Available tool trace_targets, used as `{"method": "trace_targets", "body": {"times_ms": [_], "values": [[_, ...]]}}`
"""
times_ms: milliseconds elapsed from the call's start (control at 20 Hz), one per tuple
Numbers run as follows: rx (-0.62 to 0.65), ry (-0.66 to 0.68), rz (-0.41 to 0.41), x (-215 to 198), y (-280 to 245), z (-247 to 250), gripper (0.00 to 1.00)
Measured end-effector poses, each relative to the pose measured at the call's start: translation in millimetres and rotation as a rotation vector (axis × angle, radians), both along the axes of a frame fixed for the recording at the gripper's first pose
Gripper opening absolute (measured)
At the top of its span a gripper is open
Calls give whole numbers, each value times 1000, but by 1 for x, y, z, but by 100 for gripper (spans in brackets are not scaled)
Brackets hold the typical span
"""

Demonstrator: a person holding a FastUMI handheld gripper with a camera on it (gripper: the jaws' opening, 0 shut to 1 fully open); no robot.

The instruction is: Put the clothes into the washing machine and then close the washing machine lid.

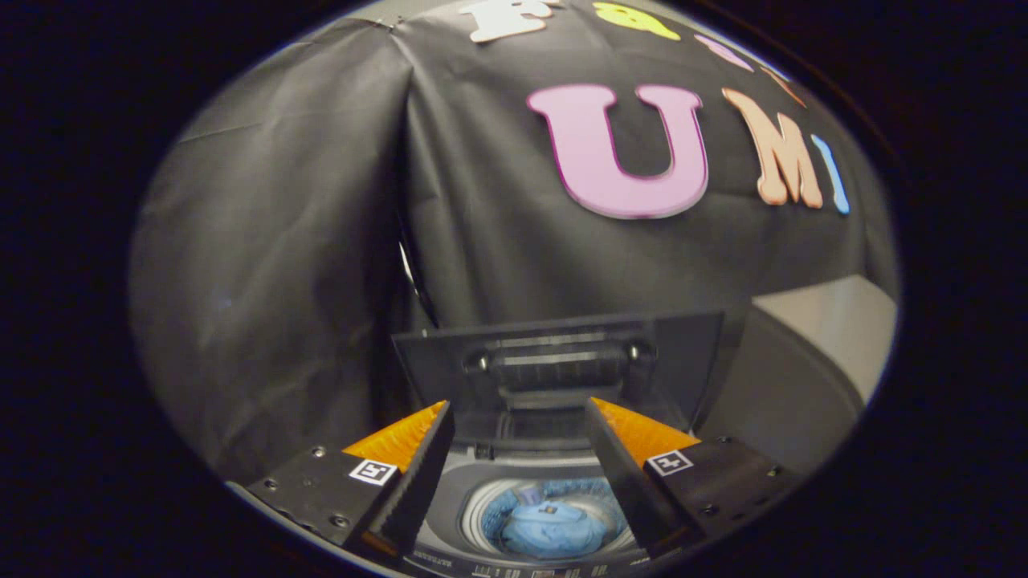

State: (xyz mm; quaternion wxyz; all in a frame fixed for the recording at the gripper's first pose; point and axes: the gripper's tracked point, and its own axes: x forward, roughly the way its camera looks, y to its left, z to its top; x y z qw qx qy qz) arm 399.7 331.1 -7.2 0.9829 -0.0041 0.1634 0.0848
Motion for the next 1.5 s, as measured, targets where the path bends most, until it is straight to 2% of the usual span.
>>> {"method": "trace_targets", "body": {"times_ms": [250,600,650,850,1050,1100,1200,1250,1300,1500], "values": [[-76,-217,-22,46,-7,60,97],[-75,-306,-129,116,-32,58,97],[-88,-316,-122,124,-30,53,97],[-114,-275,-156,142,-34,21,97],[-195,-224,-138,151,-32,-16,96],[-187,-181,-117,151,-32,-29,96],[-63,-158,-105,146,-26,-38,96],[-94,-174,-84,147,-21,-35,95],[-87,-146,-87,144,-19,-36,94],[-85,-169,-89,140,-22,-31,95]]}}
